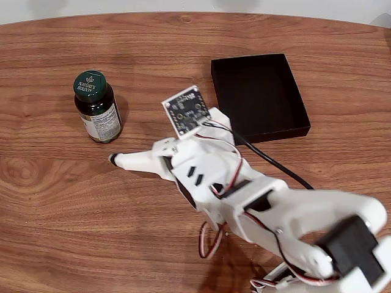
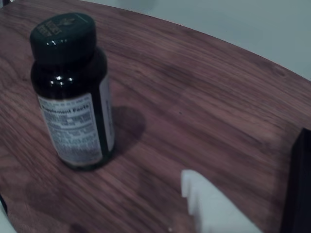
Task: Pick up the pill bottle and place it in the black box.
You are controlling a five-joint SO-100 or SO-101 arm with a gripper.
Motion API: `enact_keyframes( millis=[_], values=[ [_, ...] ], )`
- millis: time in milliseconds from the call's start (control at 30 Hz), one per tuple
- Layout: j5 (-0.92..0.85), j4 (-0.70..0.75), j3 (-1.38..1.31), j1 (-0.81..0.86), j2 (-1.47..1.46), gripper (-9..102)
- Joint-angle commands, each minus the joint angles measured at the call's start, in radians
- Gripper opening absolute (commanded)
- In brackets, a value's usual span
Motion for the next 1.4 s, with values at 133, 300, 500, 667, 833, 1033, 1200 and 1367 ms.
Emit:
enact_keyframes(
  millis=[133, 300, 500, 667, 833, 1033, 1200, 1367],
  values=[
    [-0.017, -0.144, -0.252, -0.031, -0.233, 46],
    [-0.018, -0.176, -0.393, -0.038, -0.385, 46],
    [-0.011, -0.166, -0.563, -0.034, -0.535, 46],
    [-0.015, -0.156, -0.666, -0.038, -0.627, 46],
    [-0.017, -0.153, -0.723, -0.049, -0.672, 44],
    [-0.025, -0.175, -0.779, -0.074, -0.706, 43],
    [-0.035, -0.215, -0.813, -0.097, -0.742, 41],
    [-0.040, -0.244, -0.844, -0.120, -0.787, 39]
  ],
)
